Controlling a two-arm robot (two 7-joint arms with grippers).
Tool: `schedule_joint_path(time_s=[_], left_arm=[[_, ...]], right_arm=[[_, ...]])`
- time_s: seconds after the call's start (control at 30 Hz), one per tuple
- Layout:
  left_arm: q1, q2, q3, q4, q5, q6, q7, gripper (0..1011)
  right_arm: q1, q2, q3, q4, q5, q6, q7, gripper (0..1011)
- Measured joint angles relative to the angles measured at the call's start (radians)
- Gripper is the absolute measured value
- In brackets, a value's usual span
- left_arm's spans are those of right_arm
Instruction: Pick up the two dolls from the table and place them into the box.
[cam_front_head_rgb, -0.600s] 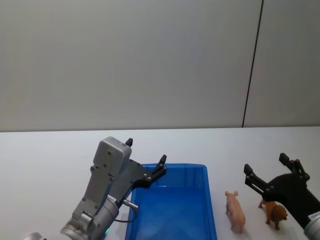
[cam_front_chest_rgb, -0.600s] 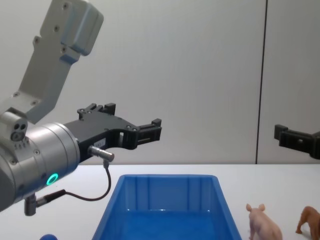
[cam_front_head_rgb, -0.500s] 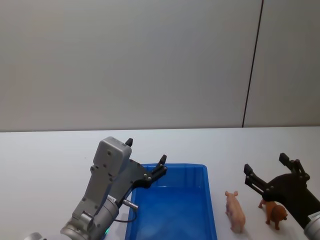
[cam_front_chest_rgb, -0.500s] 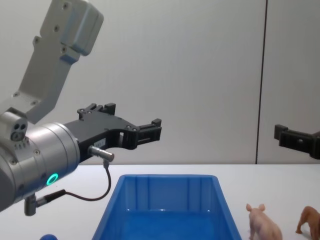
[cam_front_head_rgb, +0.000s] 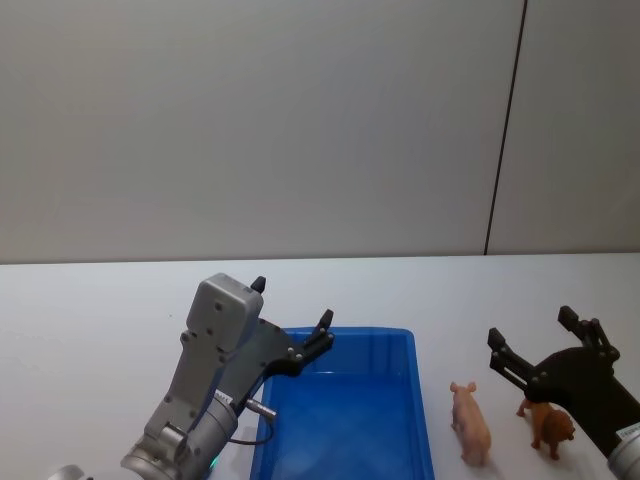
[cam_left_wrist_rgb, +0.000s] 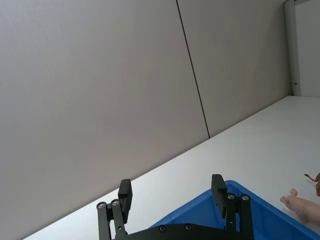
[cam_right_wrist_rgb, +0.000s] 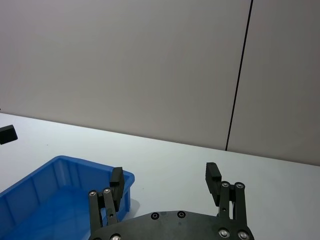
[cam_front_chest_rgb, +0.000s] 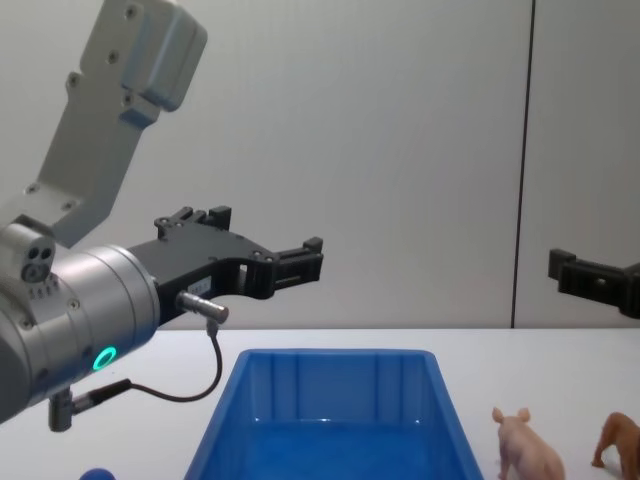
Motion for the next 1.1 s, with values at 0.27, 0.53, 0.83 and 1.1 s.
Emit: schedule_joint_path(time_s=[0.27, 0.53, 0.83, 1.1], left_arm=[[0.0, 0.0, 0.0, 0.0, 0.0, 0.0, 0.0, 1001], [0.0, 0.0, 0.0, 0.0, 0.0, 0.0, 0.0, 1001], [0.0, 0.0, 0.0, 0.0, 0.0, 0.0, 0.0, 1001], [0.0, 0.0, 0.0, 0.0, 0.0, 0.0, 0.0, 1001]], right_arm=[[-0.001, 0.011, 0.009, 0.008, 0.005, 0.001, 0.013, 1001], [-0.018, 0.046, 0.034, 0.022, 0.03, 0.0, 0.042, 1001], [-0.041, 0.082, 0.058, 0.042, 0.058, 0.009, 0.068, 1001], [-0.05, 0.097, 0.069, 0.082, 0.074, 0.044, 0.091, 1001]])
